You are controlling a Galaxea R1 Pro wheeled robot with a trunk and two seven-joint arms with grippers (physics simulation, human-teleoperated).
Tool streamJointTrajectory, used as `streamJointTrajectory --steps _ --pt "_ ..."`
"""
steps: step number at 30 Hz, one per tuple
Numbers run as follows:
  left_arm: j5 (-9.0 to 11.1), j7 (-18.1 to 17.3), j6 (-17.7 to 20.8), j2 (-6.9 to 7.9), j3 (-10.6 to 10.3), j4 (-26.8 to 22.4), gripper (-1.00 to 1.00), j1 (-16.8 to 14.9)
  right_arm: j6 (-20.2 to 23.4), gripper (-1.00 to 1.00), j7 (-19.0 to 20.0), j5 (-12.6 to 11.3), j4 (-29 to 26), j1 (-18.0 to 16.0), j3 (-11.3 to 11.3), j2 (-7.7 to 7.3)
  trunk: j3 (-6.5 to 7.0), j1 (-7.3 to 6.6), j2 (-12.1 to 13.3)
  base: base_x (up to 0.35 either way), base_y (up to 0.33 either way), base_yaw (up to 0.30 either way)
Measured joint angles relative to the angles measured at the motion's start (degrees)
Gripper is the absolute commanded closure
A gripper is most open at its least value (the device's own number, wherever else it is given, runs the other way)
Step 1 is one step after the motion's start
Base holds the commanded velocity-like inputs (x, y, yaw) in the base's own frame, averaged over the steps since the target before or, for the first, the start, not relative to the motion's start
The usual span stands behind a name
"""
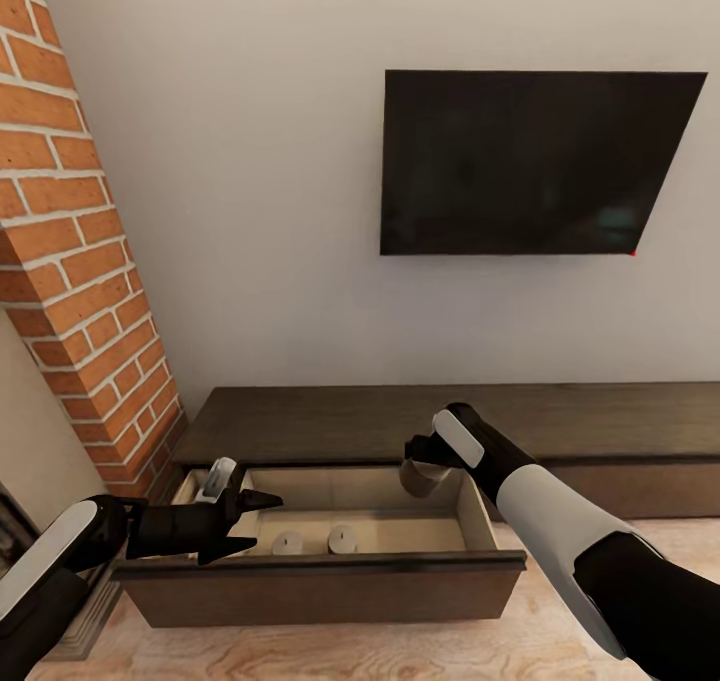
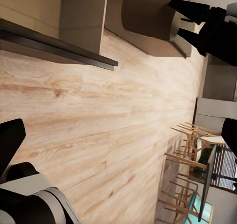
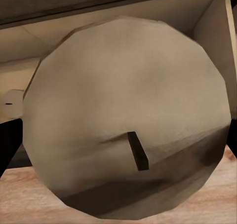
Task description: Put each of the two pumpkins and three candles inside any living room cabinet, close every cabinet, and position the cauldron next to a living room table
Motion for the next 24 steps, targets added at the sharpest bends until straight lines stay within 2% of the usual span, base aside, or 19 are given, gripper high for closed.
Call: streamJointTrajectory --steps 17,24 --pt "0.0 0.1 0.0 0.0 0.0 0.0 -1.0 0.0 0.2 1.0 -0.8 -0.2 0.5 0.0 0.1 0.08 -3.05 3.74 -6.8 0.0 0.0 0.0" --pt "-0.1 0.1 0.0 0.08 0.0 0.0 -1.0 0.0 0.1 1.0 -0.6 0.0 4.7 0.0 0.1 0.17 -4.31 5.27 -9.6 0.0 0.0 0.0"
